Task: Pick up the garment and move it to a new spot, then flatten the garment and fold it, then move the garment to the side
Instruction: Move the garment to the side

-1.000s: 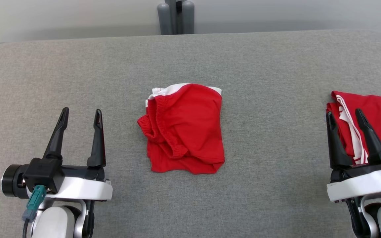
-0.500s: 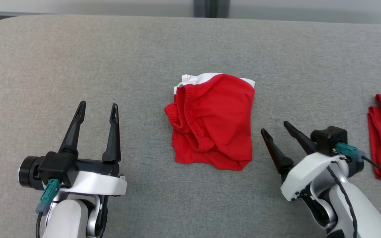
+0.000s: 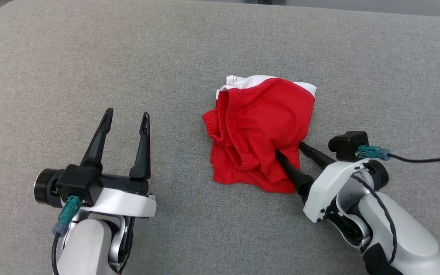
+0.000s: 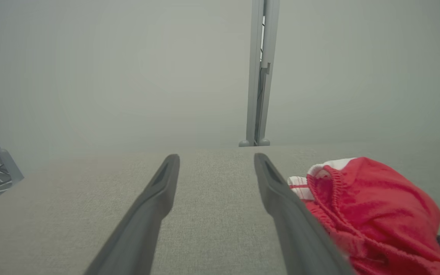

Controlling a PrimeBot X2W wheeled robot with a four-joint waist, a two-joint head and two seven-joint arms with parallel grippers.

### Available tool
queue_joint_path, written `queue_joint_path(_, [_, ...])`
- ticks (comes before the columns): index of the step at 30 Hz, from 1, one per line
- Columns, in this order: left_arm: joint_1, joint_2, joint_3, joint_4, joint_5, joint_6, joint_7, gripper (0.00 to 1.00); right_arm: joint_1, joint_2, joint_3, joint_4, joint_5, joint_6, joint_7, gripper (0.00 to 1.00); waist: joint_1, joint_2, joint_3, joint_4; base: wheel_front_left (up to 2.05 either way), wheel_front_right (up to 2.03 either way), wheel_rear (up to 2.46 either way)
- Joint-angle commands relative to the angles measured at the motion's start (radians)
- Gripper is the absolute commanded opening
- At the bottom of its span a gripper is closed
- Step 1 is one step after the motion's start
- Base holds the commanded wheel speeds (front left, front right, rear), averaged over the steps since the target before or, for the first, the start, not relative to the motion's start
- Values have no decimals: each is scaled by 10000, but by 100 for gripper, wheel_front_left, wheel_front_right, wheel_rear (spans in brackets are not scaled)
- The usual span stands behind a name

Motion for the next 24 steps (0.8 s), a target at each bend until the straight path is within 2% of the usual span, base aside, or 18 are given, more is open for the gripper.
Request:
queue_joint_path(1, [-256, 13, 4, 57, -66, -52, -66, 100, 65, -5, 409, 215, 514, 28, 268, 45, 0, -1, -7, -28, 0, 0, 0])
queue_joint_path(2, [-284, 12, 6, 100, -77, -60, -71, 100, 35, -34, 576, 205, 741, 28, 330, 0, 0, -1, -13, -44, 0, 0, 0])
queue_joint_path(8, [-394, 57, 43, 176, -61, -69, -103, 100, 18, -465, 972, -116, 1774, 23, 216, 0, 0, -1, -49, -232, 0, 0, 0])
queue_joint_path(14, [-448, 111, 127, 141, -200, -133, -125, 100, 141, -1083, 863, -847, 2025, 15, -130, 0, 0, -1, 1, -676, 0, 0, 0])
queue_joint_path(21, [-593, 441, 226, 51, -54, -98, -118, 100, 626, -2061, 810, -1620, 1275, 15, -154, 0, 0, -1, 125, -1770, 0, 0, 0])
queue_joint_path(22, [-593, 441, 226, 51, -54, -98, -118, 100, 626, -2061, 810, -1620, 1275, 15, -154, 0, 0, -1, 125, -1770, 0, 0, 0])
queue_joint_path(24, [-607, 532, 229, -24, 5, -58, -56, 100, 822, -2280, 654, -1786, 963, 15, -151, 0, 0, -1, 182, -2198, 0, 0, 0])
